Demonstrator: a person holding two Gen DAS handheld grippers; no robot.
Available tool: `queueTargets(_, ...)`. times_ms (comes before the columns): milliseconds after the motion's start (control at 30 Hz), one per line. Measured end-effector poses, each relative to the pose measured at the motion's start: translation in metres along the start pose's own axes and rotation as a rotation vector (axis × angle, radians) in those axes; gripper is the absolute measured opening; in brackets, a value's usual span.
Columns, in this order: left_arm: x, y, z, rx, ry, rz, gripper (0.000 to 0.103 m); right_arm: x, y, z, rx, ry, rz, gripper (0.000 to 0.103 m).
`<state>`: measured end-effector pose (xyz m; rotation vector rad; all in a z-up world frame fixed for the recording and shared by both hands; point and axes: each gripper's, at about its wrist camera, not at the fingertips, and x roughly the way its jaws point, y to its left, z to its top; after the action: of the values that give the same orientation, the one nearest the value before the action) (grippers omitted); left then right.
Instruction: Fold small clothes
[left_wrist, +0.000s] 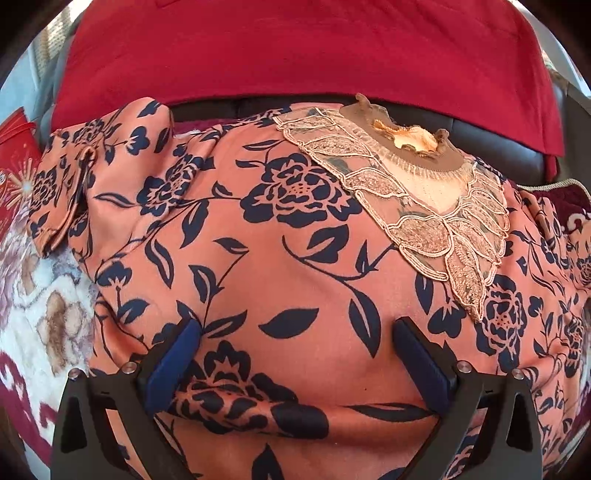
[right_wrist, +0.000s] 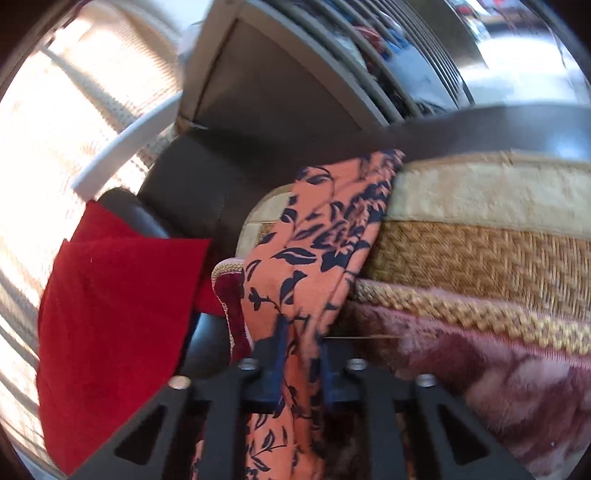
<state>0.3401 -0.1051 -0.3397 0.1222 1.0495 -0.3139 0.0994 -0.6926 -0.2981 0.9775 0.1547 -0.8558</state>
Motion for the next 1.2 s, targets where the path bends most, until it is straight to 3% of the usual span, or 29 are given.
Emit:
queueTargets(100, -0.012, 0.004, 0.004, 0.001, -0.075, 0.038, 0.103, -0.001, 0.013, -0.012, -0.025, 0.001, 0.035, 0.008)
queueTargets(233, -0.033, 0.022, 0.008, -0.051, -0.187, 0.076, 0.103, -0.015, 0.064, -0.042, -0.128, 0.008, 0.109, 0.008)
queueTargets(433, -0.054, 0.063, 0.011, -0.124, -0.266, 0.177, 0.103, -0.041, 0.164, -0.131, -0.282, 0.166, 0.319, 0.008)
queueTargets(633, -0.081, 0.105, 0.013, -0.199, -0.385, 0.295, 0.103, -0.038, 0.258, -0.272, -0.483, 0.503, 0.514, 0.009)
queueTargets(767, -0.089, 0.125, 0.012, -0.228, -0.407, 0.317, 0.103, -0.023, 0.277, -0.351, -0.531, 0.779, 0.552, 0.013)
queueTargets(867, -0.088, 0.130, 0.011, -0.217, -0.402, 0.318, 0.103, -0.017, 0.269, -0.384, -0.531, 0.934, 0.516, 0.029)
queueTargets(933, -0.089, 0.130, 0.007, -0.214, -0.394, 0.311, 0.103, -0.010, 0.260, -0.382, -0.464, 0.978, 0.521, 0.033)
queueTargets(967, -0.089, 0.130, 0.006, -0.218, -0.390, 0.298, 0.103, -0.011, 0.251, -0.381, -0.432, 0.989, 0.521, 0.044)
queueTargets(1000, -0.090, 0.131, 0.005, -0.220, -0.388, 0.279, 0.103, -0.007, 0.247, -0.377, -0.396, 0.996, 0.519, 0.072)
queueTargets(1033, -0.091, 0.132, 0.003, -0.227, -0.380, 0.266, 0.103, -0.007, 0.237, -0.373, -0.352, 0.989, 0.511, 0.081)
queueTargets(1100, -0.089, 0.138, 0.002, -0.248, -0.357, 0.255, 0.103, -0.013, 0.214, -0.368, -0.262, 0.935, 0.489, 0.085)
queueTargets(1200, -0.084, 0.149, 0.001, -0.288, -0.312, 0.253, 0.103, 0.005, 0.202, -0.371, -0.165, 0.950, 0.448, 0.085)
